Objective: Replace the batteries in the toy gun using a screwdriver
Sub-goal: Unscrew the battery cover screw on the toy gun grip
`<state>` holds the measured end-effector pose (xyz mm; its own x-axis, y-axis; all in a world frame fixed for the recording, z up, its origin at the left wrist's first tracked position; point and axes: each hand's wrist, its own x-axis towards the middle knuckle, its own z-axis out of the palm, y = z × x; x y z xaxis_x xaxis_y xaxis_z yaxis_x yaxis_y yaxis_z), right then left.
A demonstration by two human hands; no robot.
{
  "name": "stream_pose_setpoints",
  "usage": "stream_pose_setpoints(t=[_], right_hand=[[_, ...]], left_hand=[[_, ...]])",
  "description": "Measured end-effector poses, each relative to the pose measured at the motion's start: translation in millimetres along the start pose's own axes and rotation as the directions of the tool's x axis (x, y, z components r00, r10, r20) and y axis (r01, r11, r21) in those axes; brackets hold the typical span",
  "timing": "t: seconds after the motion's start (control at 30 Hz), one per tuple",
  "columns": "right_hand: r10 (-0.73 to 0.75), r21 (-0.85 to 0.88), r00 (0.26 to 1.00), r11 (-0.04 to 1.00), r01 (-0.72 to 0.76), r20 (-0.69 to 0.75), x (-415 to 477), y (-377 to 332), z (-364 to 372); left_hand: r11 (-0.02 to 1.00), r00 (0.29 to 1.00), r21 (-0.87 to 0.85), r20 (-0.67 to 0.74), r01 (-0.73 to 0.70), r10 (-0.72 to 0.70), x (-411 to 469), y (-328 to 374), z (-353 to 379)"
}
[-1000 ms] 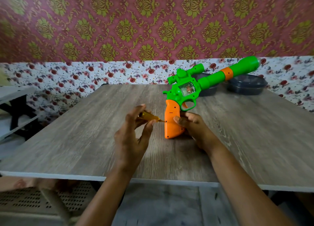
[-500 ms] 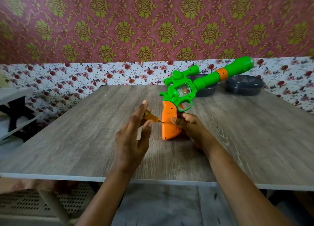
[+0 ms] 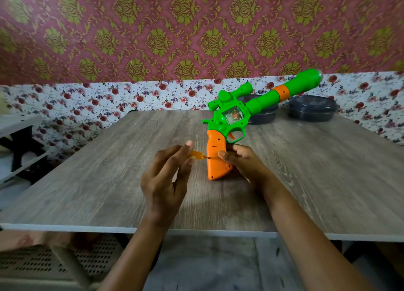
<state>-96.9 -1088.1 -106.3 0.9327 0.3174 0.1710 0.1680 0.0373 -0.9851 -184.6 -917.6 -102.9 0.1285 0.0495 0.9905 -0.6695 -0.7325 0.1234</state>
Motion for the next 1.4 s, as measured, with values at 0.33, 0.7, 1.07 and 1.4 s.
stream_pose_setpoints(t=[0.33, 0.7, 1.07, 1.4], right_hand=[[0.014, 0.003, 0.999, 1.0, -0.013, -0.044, -1.8, 0.7, 0.1], [0.055, 0.001, 0.992, 0.998, -0.055, -0.114, 13.0, -7.2, -8.0], [0.014, 0.045, 0.997, 0.999, -0.011, -0.077, 45.8, 6.2, -26.7], [0.017, 0.05, 0.998, 0.999, -0.014, -0.053, 51.6, 7.4, -25.1]], left_hand=[[0.994, 0.99, -0.071, 0.114, -0.08, 0.087, 2.8, 0.9, 5.6], [0.983, 0.979, -0.179, 0.206, 0.039, -0.001, 28.5, -3.4, 30.9], [0.963, 0.973, -0.168, 0.13, 0.209, -0.189, 48.1, -45.4, 65.1], [0.974, 0.983, -0.193, 0.165, 0.116, -0.084, 43.5, -46.4, 60.8]])
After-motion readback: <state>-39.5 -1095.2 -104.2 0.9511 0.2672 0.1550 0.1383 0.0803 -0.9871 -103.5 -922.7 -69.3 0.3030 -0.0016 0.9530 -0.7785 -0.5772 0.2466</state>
